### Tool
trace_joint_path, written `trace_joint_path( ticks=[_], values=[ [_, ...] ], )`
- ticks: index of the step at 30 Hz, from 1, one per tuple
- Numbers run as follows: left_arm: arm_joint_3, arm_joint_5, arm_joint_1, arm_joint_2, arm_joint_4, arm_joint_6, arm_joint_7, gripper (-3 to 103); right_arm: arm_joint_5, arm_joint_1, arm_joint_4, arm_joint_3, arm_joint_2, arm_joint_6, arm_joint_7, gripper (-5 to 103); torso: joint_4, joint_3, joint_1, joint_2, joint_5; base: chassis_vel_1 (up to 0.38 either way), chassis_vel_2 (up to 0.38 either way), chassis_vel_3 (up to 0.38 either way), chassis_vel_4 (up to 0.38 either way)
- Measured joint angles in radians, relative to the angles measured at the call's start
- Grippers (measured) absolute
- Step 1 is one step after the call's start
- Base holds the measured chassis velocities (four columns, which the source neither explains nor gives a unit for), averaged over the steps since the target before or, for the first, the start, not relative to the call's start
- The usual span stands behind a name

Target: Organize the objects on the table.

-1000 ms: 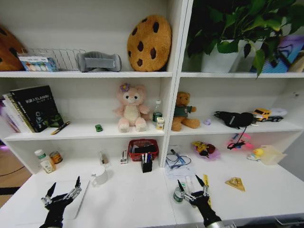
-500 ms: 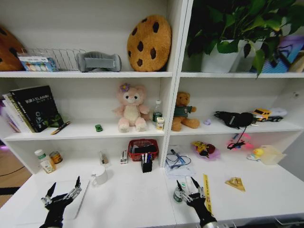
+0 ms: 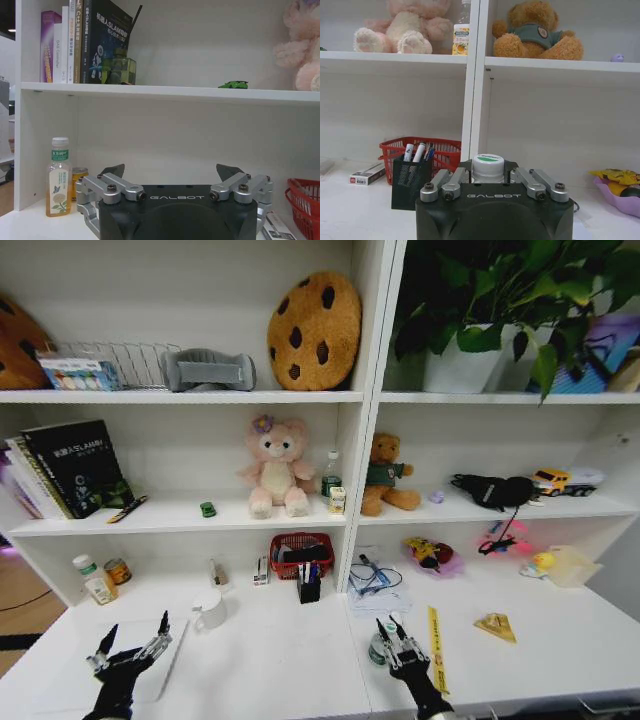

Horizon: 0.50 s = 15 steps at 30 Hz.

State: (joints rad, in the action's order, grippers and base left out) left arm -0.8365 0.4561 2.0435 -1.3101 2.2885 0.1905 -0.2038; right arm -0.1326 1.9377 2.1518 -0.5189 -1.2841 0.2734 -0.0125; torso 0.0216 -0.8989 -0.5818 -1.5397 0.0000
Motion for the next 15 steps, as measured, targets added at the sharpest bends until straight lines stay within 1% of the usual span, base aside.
trace_joint_path(
  ticks=[6, 8, 9, 11, 12, 14, 15],
  values=[
    [0.0, 0.0, 0.0, 0.0, 0.0, 0.0, 0.0, 100, -0.01, 0.03, 0.039, -0.015, 0.005, 0.0, 0.003, 30, -0.0001, 0.0, 0.0, 0.0, 0.0002, 0.0, 0.0, 0.0, 0.0],
    [0.0, 0.0, 0.0, 0.0, 0.0, 0.0, 0.0, 100, -0.011, 0.082, 0.088, -0.035, 0.004, 0.001, 0.008, 30, 0.0, 0.0, 0.0, 0.0, 0.0, 0.0, 0.0, 0.0, 0.0],
    [0.0, 0.0, 0.0, 0.0, 0.0, 0.0, 0.0, 100, -0.011, 0.082, 0.088, -0.035, 0.004, 0.001, 0.008, 30, 0.0, 0.0, 0.0, 0.0, 0.0, 0.0, 0.0, 0.0, 0.0],
    [0.0, 0.0, 0.0, 0.0, 0.0, 0.0, 0.0, 100, -0.011, 0.145, 0.13, -0.063, -0.014, 0.011, 0.019, 30, -0.0001, 0.0, 0.0, 0.0, 0.0001, 0.0, 0.0, 0.0, 0.0],
    [0.0, 0.0, 0.0, 0.0, 0.0, 0.0, 0.0, 100, -0.011, 0.145, 0.13, -0.063, -0.014, 0.011, 0.019, 30, -0.0001, 0.0, 0.0, 0.0, 0.0001, 0.0, 0.0, 0.0, 0.0],
    [0.0, 0.0, 0.0, 0.0, 0.0, 0.0, 0.0, 100, -0.004, 0.228, 0.169, -0.079, -0.033, 0.027, 0.038, 30, 0.0002, 0.0, 0.0, 0.0, 0.0, 0.0, 0.0, 0.0, 0.0],
    [0.0, 0.0, 0.0, 0.0, 0.0, 0.0, 0.0, 100, -0.004, 0.228, 0.169, -0.079, -0.033, 0.027, 0.038, 30, 0.0002, 0.0, 0.0, 0.0, 0.0, 0.0, 0.0, 0.0, 0.0]
  ],
)
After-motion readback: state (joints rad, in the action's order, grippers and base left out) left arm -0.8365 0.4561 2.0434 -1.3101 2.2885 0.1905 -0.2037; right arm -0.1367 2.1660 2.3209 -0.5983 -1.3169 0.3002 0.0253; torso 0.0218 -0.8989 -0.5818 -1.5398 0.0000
